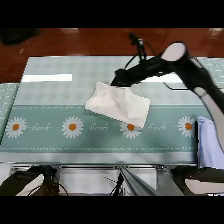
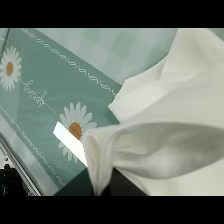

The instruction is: Fold the shirts.

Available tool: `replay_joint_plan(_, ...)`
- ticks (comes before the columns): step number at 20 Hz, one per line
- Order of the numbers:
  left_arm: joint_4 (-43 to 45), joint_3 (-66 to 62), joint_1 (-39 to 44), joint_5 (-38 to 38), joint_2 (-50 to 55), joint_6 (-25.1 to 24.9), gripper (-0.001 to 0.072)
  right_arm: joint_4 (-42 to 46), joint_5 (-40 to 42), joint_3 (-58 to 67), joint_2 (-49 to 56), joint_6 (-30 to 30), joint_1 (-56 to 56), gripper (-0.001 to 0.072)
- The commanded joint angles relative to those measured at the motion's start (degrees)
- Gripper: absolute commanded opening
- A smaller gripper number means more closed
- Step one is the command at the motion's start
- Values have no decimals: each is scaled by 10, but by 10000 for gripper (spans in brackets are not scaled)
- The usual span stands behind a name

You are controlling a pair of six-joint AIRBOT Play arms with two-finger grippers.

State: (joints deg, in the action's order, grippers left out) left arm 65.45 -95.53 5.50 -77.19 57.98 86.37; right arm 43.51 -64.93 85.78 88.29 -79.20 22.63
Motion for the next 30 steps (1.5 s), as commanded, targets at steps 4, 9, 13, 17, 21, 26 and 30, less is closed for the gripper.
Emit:
replay_joint_plan(4,35,350,-5,68,-258,72,24,-9,43,111,167,-18,54,29)
replay_joint_plan(9,-43,525,-5,162,-285,76,24,-65,13,120,173,-11,31,630)
replay_joint_plan(13,-50,549,-5,183,-269,74,24,-37,-195,137,83,-19,-117,627)
replay_joint_plan(17,-50,549,-5,183,-269,74,24,208,-240,19,-128,-25,-263,627)
replay_joint_plan(21,-50,549,-5,199,-269,72,24,194,6,-388,-363,-113,-372,626)
replay_joint_plan(26,-51,549,-5,221,-258,74,24,-39,146,-600,-328,-30,-333,626)
replay_joint_plan(30,-52,549,-5,221,-241,74,24,-90,122,-530,-171,33,-280,626)
